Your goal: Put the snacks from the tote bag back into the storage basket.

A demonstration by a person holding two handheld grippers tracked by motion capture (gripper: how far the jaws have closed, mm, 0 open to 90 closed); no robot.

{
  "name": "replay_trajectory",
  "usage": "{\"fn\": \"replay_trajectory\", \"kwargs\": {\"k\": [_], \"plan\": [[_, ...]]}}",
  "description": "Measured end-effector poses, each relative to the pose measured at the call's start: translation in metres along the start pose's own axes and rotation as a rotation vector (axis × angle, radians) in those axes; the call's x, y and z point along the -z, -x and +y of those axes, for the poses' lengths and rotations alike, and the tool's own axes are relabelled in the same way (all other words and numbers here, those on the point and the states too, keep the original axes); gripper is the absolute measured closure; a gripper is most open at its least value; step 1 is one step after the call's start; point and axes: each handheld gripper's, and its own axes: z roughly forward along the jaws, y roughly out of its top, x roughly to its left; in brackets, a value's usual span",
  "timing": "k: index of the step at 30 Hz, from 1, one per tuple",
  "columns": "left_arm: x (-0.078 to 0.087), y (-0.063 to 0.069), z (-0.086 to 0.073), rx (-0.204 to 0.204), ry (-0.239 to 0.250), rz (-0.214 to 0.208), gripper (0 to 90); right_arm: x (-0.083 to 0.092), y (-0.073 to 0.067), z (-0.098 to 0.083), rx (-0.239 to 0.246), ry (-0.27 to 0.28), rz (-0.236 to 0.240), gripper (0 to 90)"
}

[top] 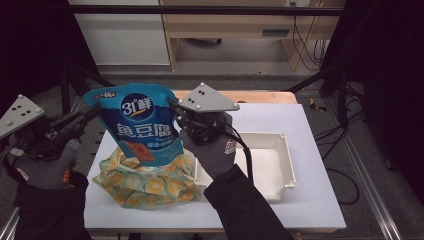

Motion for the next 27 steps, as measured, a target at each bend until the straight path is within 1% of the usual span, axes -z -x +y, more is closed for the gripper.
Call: {"fn": "replay_trajectory", "kwargs": {"k": [5, 6, 11, 17, 18, 19, 20, 21, 22, 27], "plan": [[-0.008, 0.009, 0.000, -0.002, -0.003, -0.021, 90.0, 0.009, 0.008, -0.003, -0.005, -0.002, -0.019, 90.0], [-0.008, 0.009, 0.000, -0.002, -0.003, -0.021, 90.0, 0.009, 0.008, -0.003, -0.005, -0.002, -0.019, 90.0], [-0.019, 0.019, 0.001, -0.009, -0.009, -0.044, 90.0, 0.019, 0.018, -0.008, -0.007, -0.003, -0.041, 90.0], [-0.028, 0.029, 0.000, -0.013, -0.012, -0.067, 90.0, 0.032, 0.025, -0.012, -0.009, -0.005, -0.060, 90.0], [-0.029, 0.031, 0.000, -0.015, -0.013, -0.071, 90.0, 0.033, 0.026, -0.013, -0.011, -0.005, -0.062, 90.0], [-0.032, 0.033, 0.001, -0.028, -0.004, -0.075, 90.0, 0.035, 0.028, -0.014, -0.010, -0.007, -0.065, 90.0], [-0.032, 0.033, 0.001, -0.028, -0.004, -0.075, 90.0, 0.035, 0.028, -0.014, -0.010, -0.007, -0.065, 90.0], [-0.033, 0.035, 0.001, -0.028, -0.004, -0.078, 90.0, 0.040, 0.031, -0.016, -0.013, -0.008, -0.073, 90.0], [-0.036, 0.039, 0.001, -0.021, -0.017, -0.091, 90.0, 0.042, 0.032, -0.017, -0.015, -0.007, -0.076, 90.0], [-0.044, 0.049, 0.002, -0.029, -0.023, -0.111, 90.0, 0.052, 0.039, -0.021, -0.021, -0.006, -0.094, 90.0]]}}
